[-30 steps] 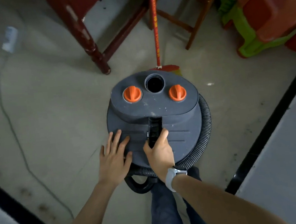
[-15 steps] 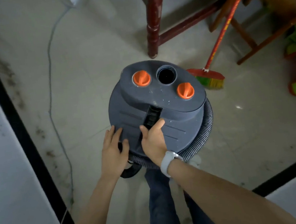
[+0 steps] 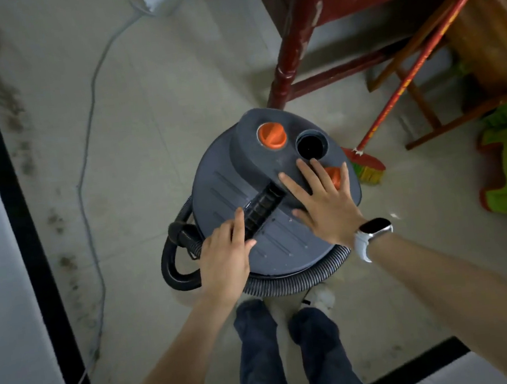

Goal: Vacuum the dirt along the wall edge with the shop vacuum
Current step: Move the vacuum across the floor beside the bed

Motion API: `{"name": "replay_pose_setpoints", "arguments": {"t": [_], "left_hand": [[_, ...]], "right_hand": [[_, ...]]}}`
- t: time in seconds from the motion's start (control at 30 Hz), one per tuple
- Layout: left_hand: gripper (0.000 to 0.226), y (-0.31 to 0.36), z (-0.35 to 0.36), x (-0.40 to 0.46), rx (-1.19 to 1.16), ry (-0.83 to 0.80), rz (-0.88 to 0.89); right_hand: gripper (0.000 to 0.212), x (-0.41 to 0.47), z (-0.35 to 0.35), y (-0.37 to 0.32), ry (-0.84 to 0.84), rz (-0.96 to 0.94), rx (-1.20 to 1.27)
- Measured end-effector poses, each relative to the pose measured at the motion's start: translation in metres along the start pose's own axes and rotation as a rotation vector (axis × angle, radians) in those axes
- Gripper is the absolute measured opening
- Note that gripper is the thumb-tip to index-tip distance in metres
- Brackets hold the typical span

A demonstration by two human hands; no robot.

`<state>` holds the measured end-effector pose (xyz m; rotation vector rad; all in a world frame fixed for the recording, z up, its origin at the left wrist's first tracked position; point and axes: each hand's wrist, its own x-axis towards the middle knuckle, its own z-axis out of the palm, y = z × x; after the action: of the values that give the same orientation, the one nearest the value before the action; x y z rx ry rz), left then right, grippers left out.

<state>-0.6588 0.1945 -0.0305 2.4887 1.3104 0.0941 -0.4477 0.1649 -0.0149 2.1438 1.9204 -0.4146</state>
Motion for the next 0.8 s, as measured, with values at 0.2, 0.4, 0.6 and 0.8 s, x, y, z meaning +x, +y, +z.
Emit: {"name": "replay_pose_setpoints", "arguments": {"t": [0.2, 0.4, 0.6, 0.8], "left_hand": [[0.063, -0.015, 0.002, 0.007, 0.051, 0.045, 0.065], [0.057, -0.058, -0.007, 0.044, 0.087, 0.091, 0.112], [0.047, -0.099, -0.031, 0.13, 0.07, 0.008, -0.009], [0.062, -0.105, -0.042, 0.16, -0.136, -0.05, -0.22]], "right_hand": [[0.067, 0.007, -0.006, -0.014, -0.041, 0.04, 0.04], [0.078, 0.017, -0.009, -0.023, -0.055, 0.053, 0.159], [0.085, 0.04, -0.021, -0.021, -0.072, -0.05, 0.182], [0.118, 0.078, -0.038, 0.002, -0.174, 0.102, 0.14]]}}
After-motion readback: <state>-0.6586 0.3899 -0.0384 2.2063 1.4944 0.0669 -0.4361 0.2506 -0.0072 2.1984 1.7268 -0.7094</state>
